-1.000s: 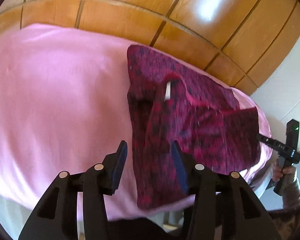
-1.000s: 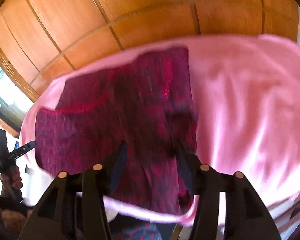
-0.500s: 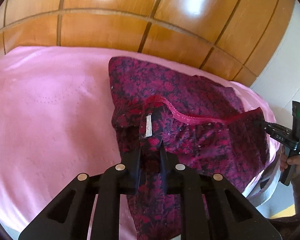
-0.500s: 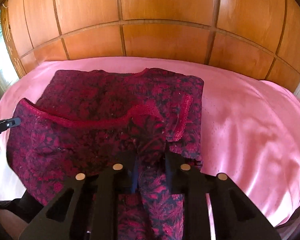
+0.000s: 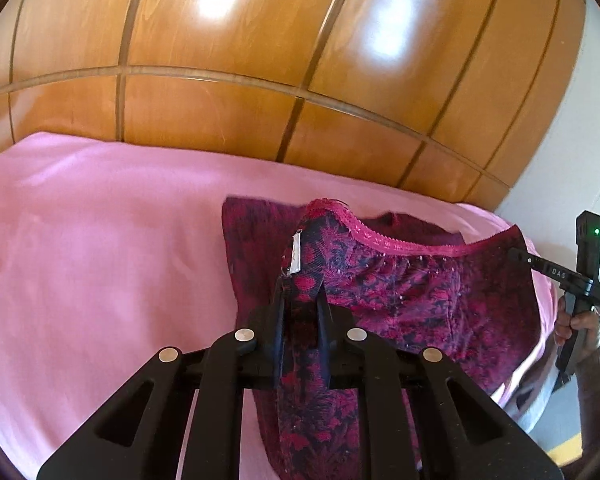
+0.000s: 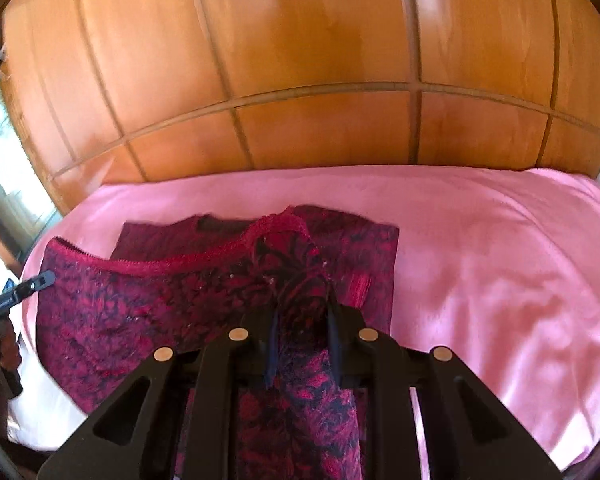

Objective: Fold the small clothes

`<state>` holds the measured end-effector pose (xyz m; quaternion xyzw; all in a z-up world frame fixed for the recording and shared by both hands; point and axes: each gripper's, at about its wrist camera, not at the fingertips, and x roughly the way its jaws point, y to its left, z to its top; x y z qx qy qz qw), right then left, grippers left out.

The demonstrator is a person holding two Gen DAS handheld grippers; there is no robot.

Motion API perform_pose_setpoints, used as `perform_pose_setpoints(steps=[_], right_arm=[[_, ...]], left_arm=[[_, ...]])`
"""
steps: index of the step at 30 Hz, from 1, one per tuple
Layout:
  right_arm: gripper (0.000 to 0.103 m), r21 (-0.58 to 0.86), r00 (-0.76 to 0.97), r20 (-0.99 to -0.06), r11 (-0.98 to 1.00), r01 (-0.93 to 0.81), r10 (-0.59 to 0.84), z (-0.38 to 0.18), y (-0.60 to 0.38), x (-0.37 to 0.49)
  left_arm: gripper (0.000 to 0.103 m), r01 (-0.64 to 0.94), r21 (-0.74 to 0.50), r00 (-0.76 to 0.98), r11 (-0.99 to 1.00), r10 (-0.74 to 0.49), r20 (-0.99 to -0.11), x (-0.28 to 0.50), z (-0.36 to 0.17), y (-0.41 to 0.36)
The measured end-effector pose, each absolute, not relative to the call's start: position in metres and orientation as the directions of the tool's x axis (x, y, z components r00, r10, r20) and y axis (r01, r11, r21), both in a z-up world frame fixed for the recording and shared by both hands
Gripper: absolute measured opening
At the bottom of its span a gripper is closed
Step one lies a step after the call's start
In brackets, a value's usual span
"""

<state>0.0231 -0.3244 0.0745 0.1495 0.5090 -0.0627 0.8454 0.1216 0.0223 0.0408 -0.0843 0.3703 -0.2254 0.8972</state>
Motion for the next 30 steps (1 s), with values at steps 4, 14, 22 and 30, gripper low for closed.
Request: perform_pose_setpoints(steps=[4,14,22,30], right_arm=[[0.018,0.174,0.469,-0.883,0.934,0.311,0.008,0.057,-0.338,0.057],[0.018,0.084,0.411,-0.905,0.901,0.425,-0.110,0.001,-0.367,0.133],[0.021,0.015,0.269,-0.955,0.885,0.465,-0.126,-0.068,-0.381,0.147],[0.056,0.017,0.313,-0.937,0.873,0.487,-0.156,-0.042,-0.384,0.137]], left_arm=[[0.012,0.312,-0.302,0.631,0.901,-0.434,-0.644,0.168,0.039,0.009],[0.012,0.227,-0.230,0.633,0.946,-0.323,-0.703,0.261,0.020,-0.018],[0.012,0.132,-0.244,0.527,0.961,-0.276,-0.804,0.303,-0.042,-0.021],[0.028,0.106,-0.271,0.566,0.957,-0.282,-0.775,0.278,-0.017,-0.005]])
